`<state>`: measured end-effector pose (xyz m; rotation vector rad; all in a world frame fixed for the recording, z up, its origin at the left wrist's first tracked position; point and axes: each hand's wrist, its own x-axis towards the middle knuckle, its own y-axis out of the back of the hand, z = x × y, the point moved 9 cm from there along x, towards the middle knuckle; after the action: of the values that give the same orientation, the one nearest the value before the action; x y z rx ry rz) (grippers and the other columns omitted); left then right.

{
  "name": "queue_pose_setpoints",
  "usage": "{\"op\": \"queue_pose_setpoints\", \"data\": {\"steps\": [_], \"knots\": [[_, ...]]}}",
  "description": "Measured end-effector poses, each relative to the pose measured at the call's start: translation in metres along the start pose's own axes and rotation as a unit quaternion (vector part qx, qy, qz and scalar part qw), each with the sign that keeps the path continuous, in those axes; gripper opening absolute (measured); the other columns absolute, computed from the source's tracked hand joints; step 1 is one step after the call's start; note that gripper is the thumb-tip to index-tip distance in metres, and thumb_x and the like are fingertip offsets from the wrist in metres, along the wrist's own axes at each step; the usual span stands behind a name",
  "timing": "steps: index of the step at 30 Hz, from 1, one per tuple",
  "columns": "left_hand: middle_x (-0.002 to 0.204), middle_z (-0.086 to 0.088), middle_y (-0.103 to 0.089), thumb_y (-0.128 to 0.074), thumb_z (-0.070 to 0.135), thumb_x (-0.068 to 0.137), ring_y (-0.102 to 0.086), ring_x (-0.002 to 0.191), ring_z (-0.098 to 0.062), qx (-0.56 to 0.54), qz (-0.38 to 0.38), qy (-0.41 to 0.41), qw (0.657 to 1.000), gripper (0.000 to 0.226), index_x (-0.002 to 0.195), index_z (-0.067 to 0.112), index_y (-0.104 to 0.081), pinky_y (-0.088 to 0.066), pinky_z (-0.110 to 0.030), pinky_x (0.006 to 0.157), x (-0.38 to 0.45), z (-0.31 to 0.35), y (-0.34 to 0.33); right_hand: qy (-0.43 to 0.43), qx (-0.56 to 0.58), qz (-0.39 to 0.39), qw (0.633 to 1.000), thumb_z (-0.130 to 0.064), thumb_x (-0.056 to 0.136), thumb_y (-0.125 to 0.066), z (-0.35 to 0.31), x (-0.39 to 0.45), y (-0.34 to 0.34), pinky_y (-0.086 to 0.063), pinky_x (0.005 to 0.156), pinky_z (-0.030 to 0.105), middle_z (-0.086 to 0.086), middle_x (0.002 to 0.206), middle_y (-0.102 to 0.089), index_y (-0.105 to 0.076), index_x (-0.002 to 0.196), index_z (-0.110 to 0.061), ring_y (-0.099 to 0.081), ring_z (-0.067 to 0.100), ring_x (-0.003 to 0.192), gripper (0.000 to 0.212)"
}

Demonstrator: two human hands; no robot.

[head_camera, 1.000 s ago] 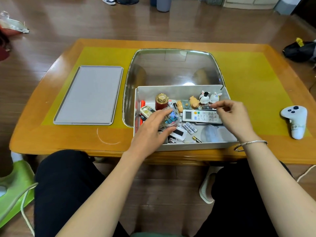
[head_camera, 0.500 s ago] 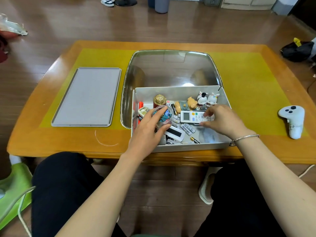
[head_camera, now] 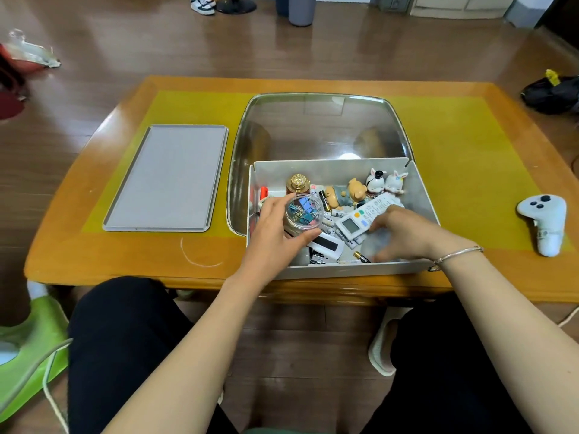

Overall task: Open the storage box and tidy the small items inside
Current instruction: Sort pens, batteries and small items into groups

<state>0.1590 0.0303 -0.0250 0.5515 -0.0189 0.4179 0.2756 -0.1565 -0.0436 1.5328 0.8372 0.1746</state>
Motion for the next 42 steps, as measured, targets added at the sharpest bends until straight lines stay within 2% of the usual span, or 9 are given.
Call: {"op": "queue_pose_setpoints", "data": {"steps": [4,10,15,21,24,27,33,38,42], "knots": [[0.115,0.008,-0.055,-0.079,0.007,0.075,-0.064,0.101,-0.005,-0.25,-0.043,0.07,0.965,0.06,0.116,0.033,-0.043,-0.057,-0.022,0.072,0.0,0.0,-0.002,0.016,0.104,0.051,0.993,-0.047,0.062,-0.08,-0.008,-0.009,0.012,-0.041,0.079,0.025,-0.005,0.1,-0.049,-0.062,0.115,-0.023,-0.05,0.012,0.093,0.061],[0.12,-0.011,-0.058,-0.071,-0.004,0.078,-0.067,0.103,-0.025,-0.413,-0.099,0.165,0.89,0.063,0.122,0.032,-0.044,-0.058,-0.03,0.066,0.0,0.0,-0.021,0.033,0.239,0.154,0.958,-0.047,0.061,-0.08,-0.019,-0.011,0.033,-0.033,0.076,0.018,-0.013,0.096,-0.044,-0.062,0.107,-0.027,-0.046,-0.002,0.081,0.053],[0.121,-0.014,-0.059,-0.053,0.03,0.093,-0.067,0.101,-0.03,-0.512,-0.098,0.212,0.827,0.042,0.131,0.016,-0.044,-0.058,-0.038,0.079,-0.001,-0.003,-0.031,0.056,0.317,0.215,0.922,-0.046,0.063,-0.079,-0.029,-0.012,0.043,-0.036,0.072,0.005,-0.012,0.101,-0.056,-0.059,0.103,-0.031,-0.051,-0.008,0.082,0.046],[0.119,-0.019,-0.06,-0.041,0.015,0.102,-0.069,0.095,-0.032,-0.457,-0.061,0.225,0.858,0.025,0.126,0.015,-0.049,-0.059,-0.034,0.074,0.002,-0.012,-0.029,0.074,0.418,0.232,0.875,-0.056,0.065,-0.076,-0.037,-0.012,0.04,-0.039,0.065,0.008,-0.015,0.089,-0.061,-0.062,0.095,-0.034,-0.048,-0.004,0.074,0.04],[0.115,-0.013,-0.061,-0.044,0.014,0.101,-0.071,0.09,-0.026,-0.393,-0.044,0.212,0.894,0.022,0.117,0.023,-0.057,-0.059,-0.031,0.068,0.005,-0.013,-0.024,0.082,0.451,0.226,0.86,-0.068,0.058,-0.071,-0.045,-0.011,0.036,-0.046,0.071,0.018,-0.009,0.093,-0.061,-0.06,0.094,-0.034,-0.052,0.0,0.08,0.051],[0.115,-0.013,-0.061,-0.046,0.021,0.1,-0.071,0.089,-0.025,-0.348,-0.021,0.206,0.914,0.018,0.112,0.026,-0.06,-0.058,-0.03,0.064,0.008,-0.014,-0.023,0.097,0.451,0.227,0.857,-0.071,0.059,-0.068,-0.054,-0.011,0.034,-0.047,0.073,0.015,-0.009,0.097,-0.062,-0.059,0.103,-0.029,-0.056,0.001,0.083,0.061],[0.118,-0.01,-0.059,-0.043,0.009,0.099,-0.07,0.091,-0.024,-0.38,-0.033,0.239,0.893,0.027,0.113,0.026,-0.058,-0.059,-0.036,0.074,0.007,-0.018,-0.03,0.108,0.421,0.224,0.872,-0.038,0.078,-0.072,-0.062,-0.012,0.034,-0.05,0.088,0.033,-0.006,0.117,-0.059,-0.052,0.124,-0.026,-0.06,0.008,0.096,0.052],[0.114,-0.011,-0.061,-0.036,0.009,0.099,-0.069,0.093,-0.027,-0.418,-0.054,0.246,0.873,0.029,0.114,0.024,-0.056,-0.059,-0.034,0.074,0.006,-0.011,-0.034,0.112,0.442,0.22,0.863,-0.035,0.076,-0.073,-0.064,-0.015,0.033,-0.05,0.078,0.024,-0.006,0.116,-0.062,-0.054,0.121,-0.02,-0.058,0.001,0.09,0.052],[0.113,-0.011,-0.062,-0.046,0.013,0.099,-0.07,0.09,-0.026,-0.374,-0.04,0.233,0.897,0.02,0.111,0.022,-0.059,-0.059,-0.037,0.071,0.008,-0.014,-0.031,0.118,0.422,0.231,0.869,-0.035,0.075,-0.074,-0.064,-0.017,0.035,-0.039,0.07,0.009,-0.01,0.115,-0.063,-0.055,0.121,-0.02,-0.054,-0.004,0.091,0.052]]}}
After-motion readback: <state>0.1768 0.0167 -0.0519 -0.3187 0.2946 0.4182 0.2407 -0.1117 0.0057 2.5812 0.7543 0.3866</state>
